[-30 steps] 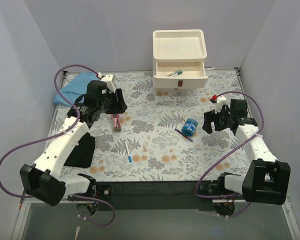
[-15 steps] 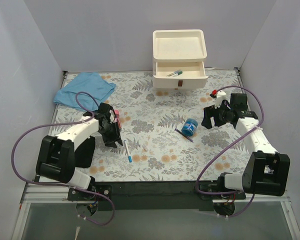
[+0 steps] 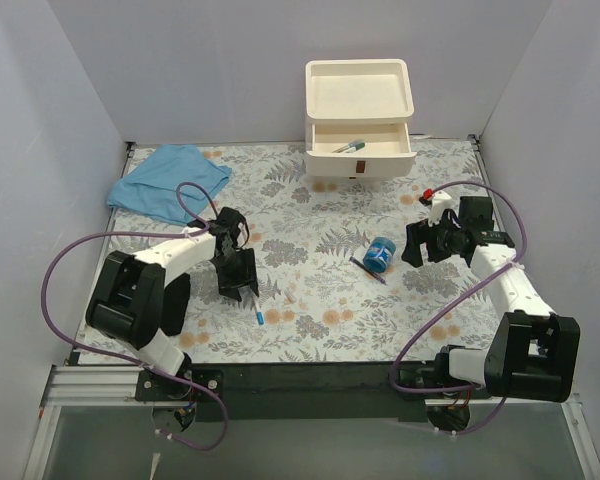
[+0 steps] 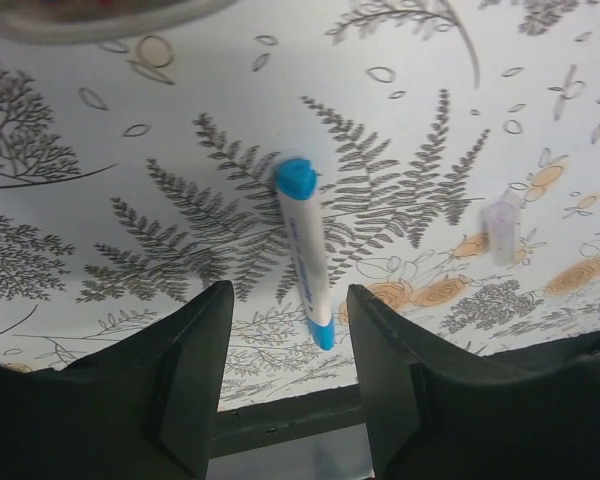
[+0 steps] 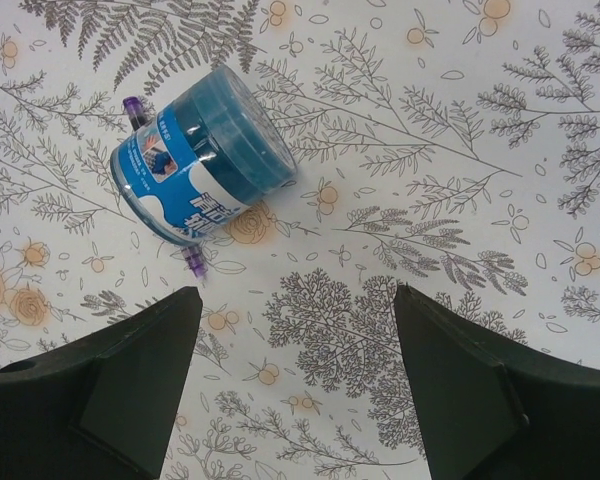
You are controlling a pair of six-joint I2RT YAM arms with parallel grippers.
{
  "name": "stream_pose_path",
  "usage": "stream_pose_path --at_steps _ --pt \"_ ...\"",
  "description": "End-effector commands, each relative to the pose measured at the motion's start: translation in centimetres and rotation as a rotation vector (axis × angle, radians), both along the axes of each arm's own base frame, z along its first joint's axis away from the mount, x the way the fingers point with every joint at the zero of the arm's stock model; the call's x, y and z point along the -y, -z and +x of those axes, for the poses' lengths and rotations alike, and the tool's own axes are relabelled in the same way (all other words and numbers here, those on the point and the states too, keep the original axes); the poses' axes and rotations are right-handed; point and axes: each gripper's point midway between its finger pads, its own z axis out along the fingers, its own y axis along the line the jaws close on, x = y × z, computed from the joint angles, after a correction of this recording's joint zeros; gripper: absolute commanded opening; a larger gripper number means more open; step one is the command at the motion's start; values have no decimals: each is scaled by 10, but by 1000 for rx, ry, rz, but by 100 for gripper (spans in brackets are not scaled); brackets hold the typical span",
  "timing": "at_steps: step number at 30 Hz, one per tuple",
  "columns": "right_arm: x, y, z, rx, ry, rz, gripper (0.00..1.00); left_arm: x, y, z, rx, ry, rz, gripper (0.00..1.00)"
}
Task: Sort the stationery into containers
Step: Pick up the pen from the center of the board.
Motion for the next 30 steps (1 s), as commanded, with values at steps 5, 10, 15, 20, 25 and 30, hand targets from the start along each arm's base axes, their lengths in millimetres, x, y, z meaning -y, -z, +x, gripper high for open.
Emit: stream_pose_path --at_steps 5,10,15,20,25,30 --pt "-3 -2 -1 32 -18 17 87 15 -2 28 71 23 11 47" --pt "-3 -5 3 55 -25 11 88 11 8 30 24 14 62 42" --pt "-3 -6 3 78 -27 12 88 18 12 29 4 51 58 27" --pt "-4 -4 -4 81 -24 14 88 36 5 38 33 118 29 12" --pt "-3 -8 -1 95 -22 9 88 49 -13 50 93 190 -18 0" --pt "0 -19 8 122 -13 -4 88 86 -92 89 280 264 -181 0"
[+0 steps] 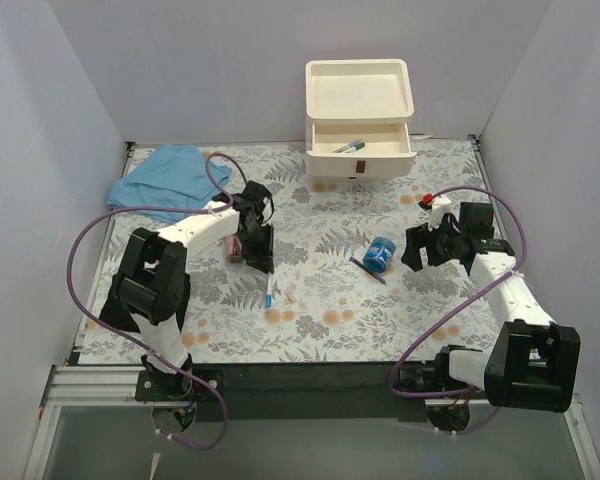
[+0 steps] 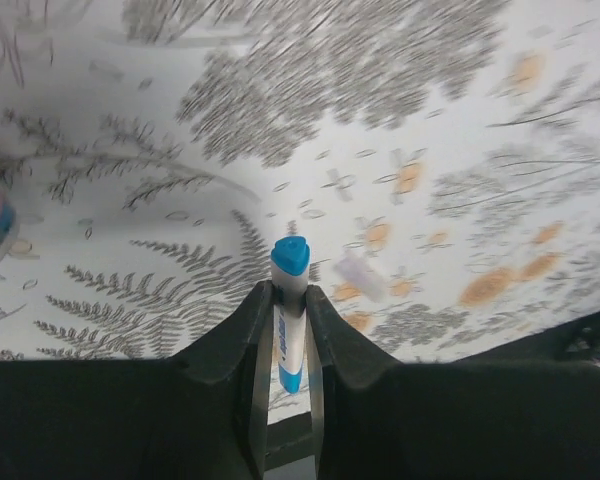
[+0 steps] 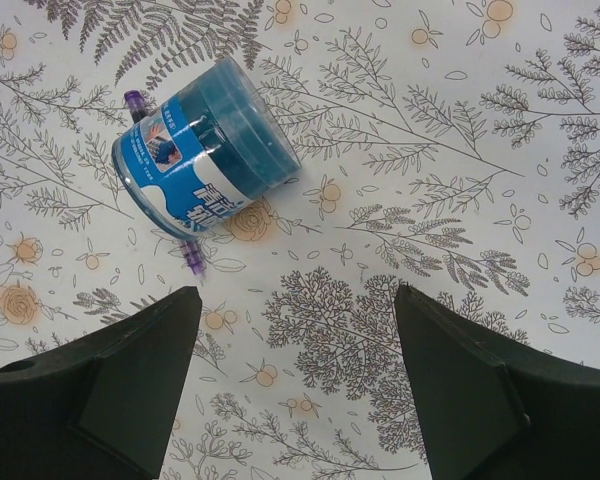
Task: Sort the stationery into containers
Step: Pick up the pen from the center of the board, then place the pen in the drawer.
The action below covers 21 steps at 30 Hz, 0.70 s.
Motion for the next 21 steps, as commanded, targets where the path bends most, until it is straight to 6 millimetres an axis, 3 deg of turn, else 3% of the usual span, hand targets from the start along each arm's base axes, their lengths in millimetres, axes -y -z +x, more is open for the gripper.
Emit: stream_pose_path --at_steps 1,2,3,5,7,9,10,12,13,14,15,16,17,18,20,21 --pt "1 -25 18 86 -1 -1 88 43 -97 46 244 92 -217 0" --pt "2 -26 19 88 -1 -4 88 50 -115 55 295 102 -253 0" --pt "2 -27 20 91 0 -5 88 61 -150 73 399 122 -301 0" --pt "3 -30 24 102 3 -9 88 75 -187 95 515 140 -361 0" --pt "4 -32 27 118 2 -17 88 90 -244 119 680 166 -444 0" --pt "7 -33 28 125 9 -32 88 99 -276 135 788 178 -489 0" --pt "8 -33 28 129 10 -38 88 106 -311 146 895 173 -549 0" --pt "9 -33 27 129 13 -42 88 117 -331 159 970 188 -599 0" --pt "10 -33 28 132 15 -45 88 123 -359 169 1049 173 -649 0" --pt "10 -33 28 131 16 -46 88 126 -371 177 1086 166 -665 0" --pt "10 -34 28 134 17 -46 88 135 -362 194 1087 161 -665 0" --pt "11 -34 29 135 18 -50 88 140 -370 203 1121 156 -687 0" --pt "12 -33 28 133 18 -54 88 142 -398 207 1187 152 -725 0" --pt "13 -35 30 138 20 -61 88 155 -380 221 1175 159 -721 0" --pt "15 -36 30 138 25 -70 88 163 -393 230 1232 167 -749 0" --pt "16 -37 29 138 24 -73 88 170 -381 239 1227 173 -750 0"
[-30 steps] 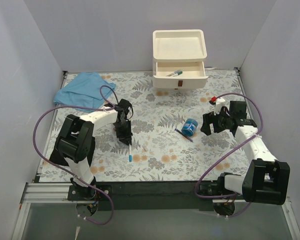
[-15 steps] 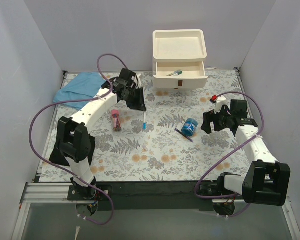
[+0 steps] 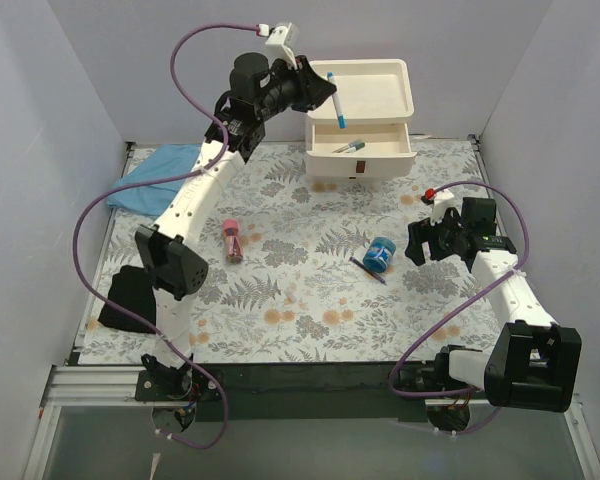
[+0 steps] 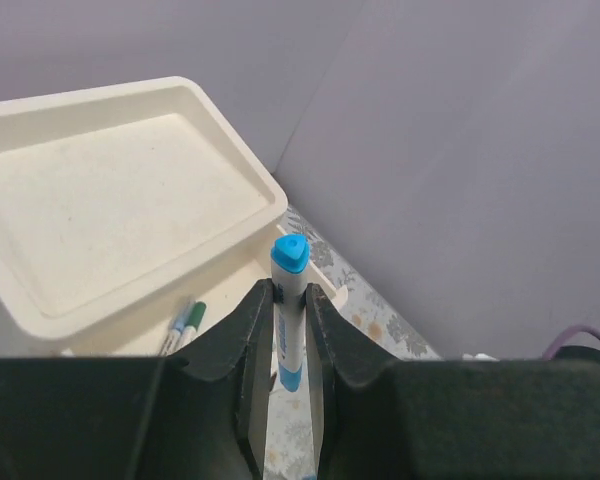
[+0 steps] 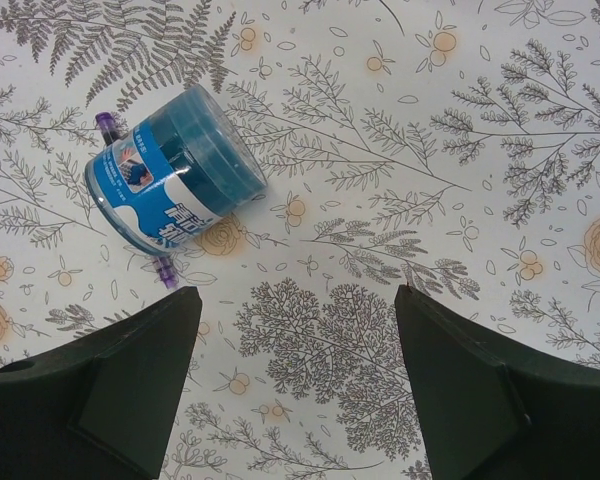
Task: Sort the stationery into containers
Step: Place the pen in the drawer, then move the pen to the center of the board.
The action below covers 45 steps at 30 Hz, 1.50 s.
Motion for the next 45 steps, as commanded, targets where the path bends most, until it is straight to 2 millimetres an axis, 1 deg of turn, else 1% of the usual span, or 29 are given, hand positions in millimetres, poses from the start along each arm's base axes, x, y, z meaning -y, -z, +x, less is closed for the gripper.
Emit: stream_pose_path --at_steps 1,7,12,13,14,15,16,19,21,23,25,26,27,28,30,31,32,33,34,36,37,38,39,40,41,42,43,44,45 --pt "8 -25 16 87 4 -33 88 28 21 29 33 24 -28 0" --pt "9 -20 10 77 13 -31 88 36 46 56 71 -25 -12 0" --pt "11 -13 4 55 18 -29 88 40 48 66 117 -52 -8 0" --pt "11 -11 3 52 18 -29 88 41 50 67 119 -51 -4 2" --pt "11 -10 3 49 18 -28 88 41 48 65 124 -53 -4 11" --pt "11 -9 3 46 18 -27 88 43 48 64 127 -53 -5 20" --pt "10 -8 3 42 16 -25 88 43 50 64 128 -53 0 35" --pt "11 -8 6 45 16 -24 89 46 42 55 162 -14 4 50" --pt "11 -10 9 49 16 -24 89 49 33 44 187 28 1 53" --pt "11 -9 10 47 15 -23 89 50 40 38 191 59 20 56" --pt "11 -11 12 50 15 -23 89 50 29 26 219 92 23 57" --pt "11 -12 13 50 13 -23 89 47 33 27 226 85 27 56" --pt "11 -15 14 58 10 -24 89 38 7 15 268 70 9 56" --pt "10 -18 15 63 2 -24 89 33 3 11 277 60 10 56" --pt "5 -22 12 70 -45 -20 89 22 12 -1 313 62 50 56" --pt "2 -23 9 72 -76 -18 88 10 -14 -24 378 69 53 56" --pt "-5 -23 1 79 -153 -13 87 5 -12 -33 410 83 93 56" --pt "-9 -23 -4 81 -190 -8 87 4 23 -40 419 119 194 57" --pt "-12 -21 -9 81 -219 -5 86 -6 5 -71 509 177 219 58" --pt "-17 -22 -15 107 -271 -11 85 -14 57 -98 548 294 369 60" --pt "-18 -18 -19 106 -286 -8 85 -14 74 -121 574 404 392 61" --pt "-20 -19 -21 114 -300 -5 85 -22 75 -145 608 457 417 64" --pt "-21 -17 -22 116 -313 -10 84 -25 88 -156 641 504 449 67" --pt "-23 -16 -23 112 -323 -3 84 -28 112 -165 688 567 499 73" --pt "-23 -13 -24 104 -327 -1 84 -30 125 -181 675 641 509 75" --pt "-24 -13 -23 100 -328 3 84 -30 138 -188 685 700 524 76" --pt "-24 -13 -23 95 -330 5 83 -29 137 -190 798 750 564 76" --pt "-24 -14 -22 97 -333 6 82 -33 153 -205 725 846 559 76" --pt "-24 -14 -21 98 -334 5 82 -29 170 -201 680 893 559 75"
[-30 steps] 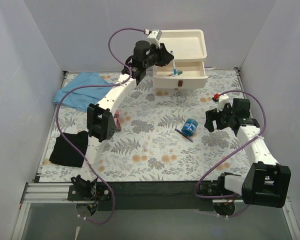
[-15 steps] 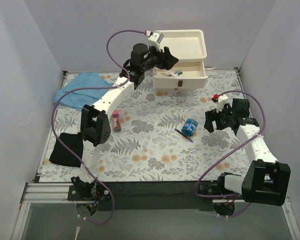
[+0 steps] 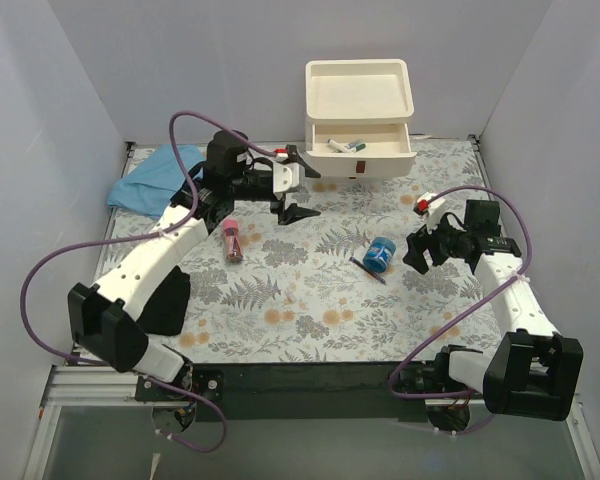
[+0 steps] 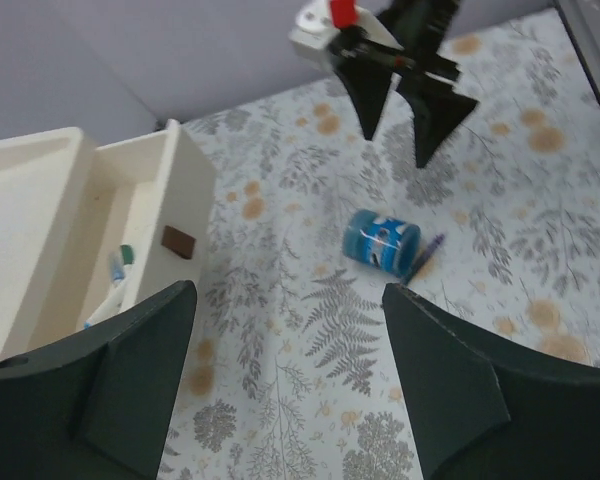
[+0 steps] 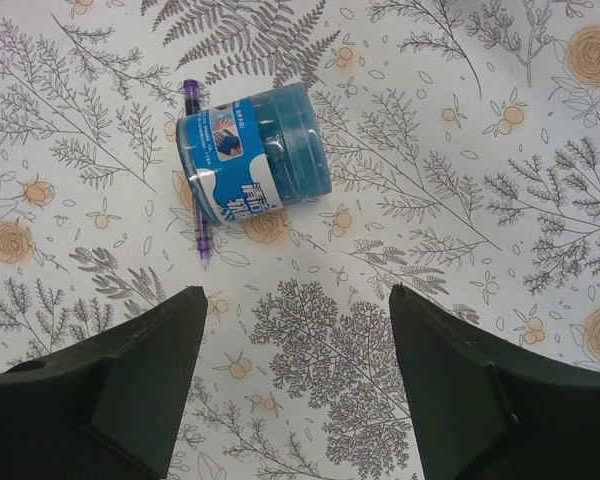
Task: Sort the stationery into containers
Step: Move the pen to the center of the board.
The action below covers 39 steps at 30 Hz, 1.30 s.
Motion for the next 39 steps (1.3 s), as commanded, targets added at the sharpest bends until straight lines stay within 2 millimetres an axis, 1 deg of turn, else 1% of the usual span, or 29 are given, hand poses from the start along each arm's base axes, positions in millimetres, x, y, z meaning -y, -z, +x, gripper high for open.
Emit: stream_pose_path --at_steps 1,2,3,5,6,7,8,10,12,14,15,16,17,18,19,22,23,25,26,27,29,30,32,33,39 --pt "-6 -1 -3 9 -62 10 82 7 70 -23 -21 301 186 73" --pt "-6 -1 -2 10 -65 7 82 6 78 -28 -92 320 209 72" --pt "-6 -1 -2 14 -67 4 82 12 100 -21 -152 332 241 72" --pt "-6 -1 -4 15 -84 -5 83 19 107 -18 -175 342 293 70" --pt "-5 1 -5 10 -86 -8 83 21 127 -10 -192 328 349 70" --pt "-6 0 -6 7 -89 -8 83 27 136 -13 -197 340 383 71" --pt "-6 1 -7 3 -91 -8 83 30 141 -11 -200 333 399 76" --pt "-6 2 -9 -6 -92 -4 83 34 158 -9 -212 347 420 77" --pt "-7 1 -9 -3 -95 -3 83 37 172 -9 -190 366 429 73" --pt "-7 0 -9 2 -95 -2 83 42 187 -11 -174 387 436 71" --pt "-7 0 -9 0 -96 -1 83 44 190 -12 -154 403 432 69" --pt "-7 -2 -7 4 -95 0 83 47 199 -12 -158 415 438 67" --pt "-7 -3 -7 7 -93 1 83 48 203 -12 -154 423 442 65" --pt "-8 -3 -8 2 -96 7 83 52 204 -12 -148 432 441 60" --pt "-9 -3 -9 -3 -101 11 81 54 215 -12 -167 443 453 58" --pt "-11 -3 -11 -5 -116 18 79 62 225 -10 -157 453 463 51" --pt "-11 -2 -11 -8 -116 19 79 63 233 -10 -165 455 470 50" --pt "-11 -2 -12 -12 -111 25 80 69 237 -9 -164 458 453 50" --pt "-12 0 -13 -17 -111 28 80 72 245 -8 -176 464 455 49" --pt "-13 0 -14 -19 -115 35 80 73 248 -8 -176 469 454 49" --pt "-14 1 -14 -27 -113 40 80 80 250 -3 -161 479 439 49" --pt "-14 2 -14 -30 -114 40 80 82 256 -2 -169 485 439 49" --pt "-12 4 -13 -30 -115 33 79 89 257 1 -158 494 424 49" --pt "-12 4 -13 -32 -115 29 80 91 264 1 -167 501 427 49" --pt "-8 7 -10 -43 -105 29 79 106 267 6 -149 515 393 49"
